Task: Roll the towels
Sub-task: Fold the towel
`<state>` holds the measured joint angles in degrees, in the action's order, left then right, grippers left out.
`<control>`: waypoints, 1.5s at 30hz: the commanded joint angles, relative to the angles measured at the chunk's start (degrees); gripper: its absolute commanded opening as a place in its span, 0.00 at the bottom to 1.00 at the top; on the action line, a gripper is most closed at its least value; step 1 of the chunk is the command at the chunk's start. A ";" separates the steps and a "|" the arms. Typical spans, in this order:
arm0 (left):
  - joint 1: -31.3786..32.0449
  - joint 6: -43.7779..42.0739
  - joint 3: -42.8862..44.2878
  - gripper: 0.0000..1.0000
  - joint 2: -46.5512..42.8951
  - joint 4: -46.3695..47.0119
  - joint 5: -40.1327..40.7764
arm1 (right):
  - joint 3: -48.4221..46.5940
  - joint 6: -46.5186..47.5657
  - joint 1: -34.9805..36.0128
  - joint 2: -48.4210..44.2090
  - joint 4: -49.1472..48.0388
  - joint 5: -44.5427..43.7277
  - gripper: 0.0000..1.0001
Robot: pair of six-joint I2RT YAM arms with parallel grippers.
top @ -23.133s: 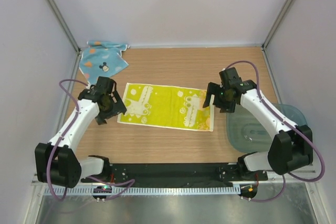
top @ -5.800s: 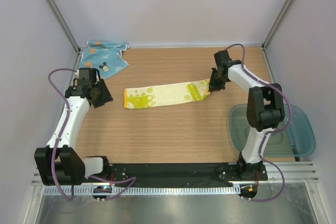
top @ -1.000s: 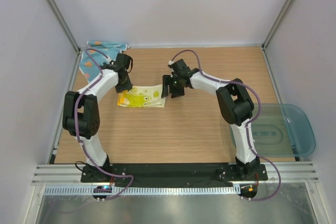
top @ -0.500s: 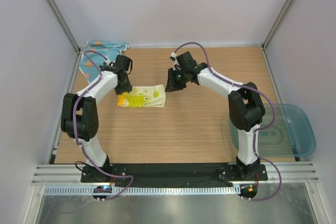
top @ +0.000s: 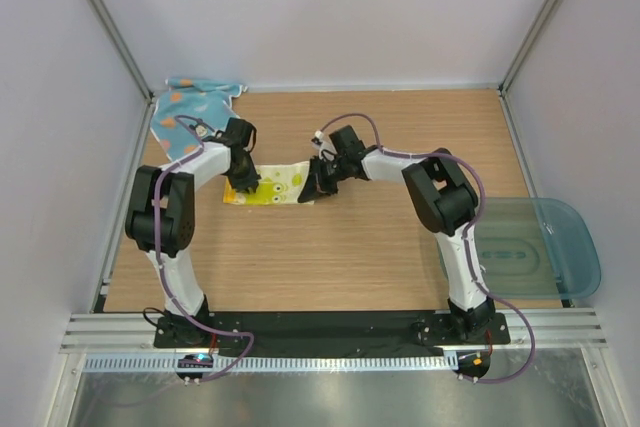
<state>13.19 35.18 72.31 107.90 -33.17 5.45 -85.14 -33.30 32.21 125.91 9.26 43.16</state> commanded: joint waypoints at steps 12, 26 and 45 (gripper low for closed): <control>0.60 -1.69 -0.42 0.18 2.41 1.35 4.73 | 15.61 -1.42 -4.78 -3.37 -8.90 2.63 0.04; 4.74 -1.87 -0.68 0.18 -1.28 -0.58 8.26 | 8.18 -12.57 -4.70 -8.59 -21.65 13.01 0.05; 2.81 0.24 2.84 0.28 1.08 -6.21 13.71 | -9.26 -6.95 -6.71 15.25 -11.54 -0.10 0.01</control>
<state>17.19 34.33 76.95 107.90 -39.44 17.85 -97.01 -42.35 26.35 140.51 -3.14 46.37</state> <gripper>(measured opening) 0.285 0.059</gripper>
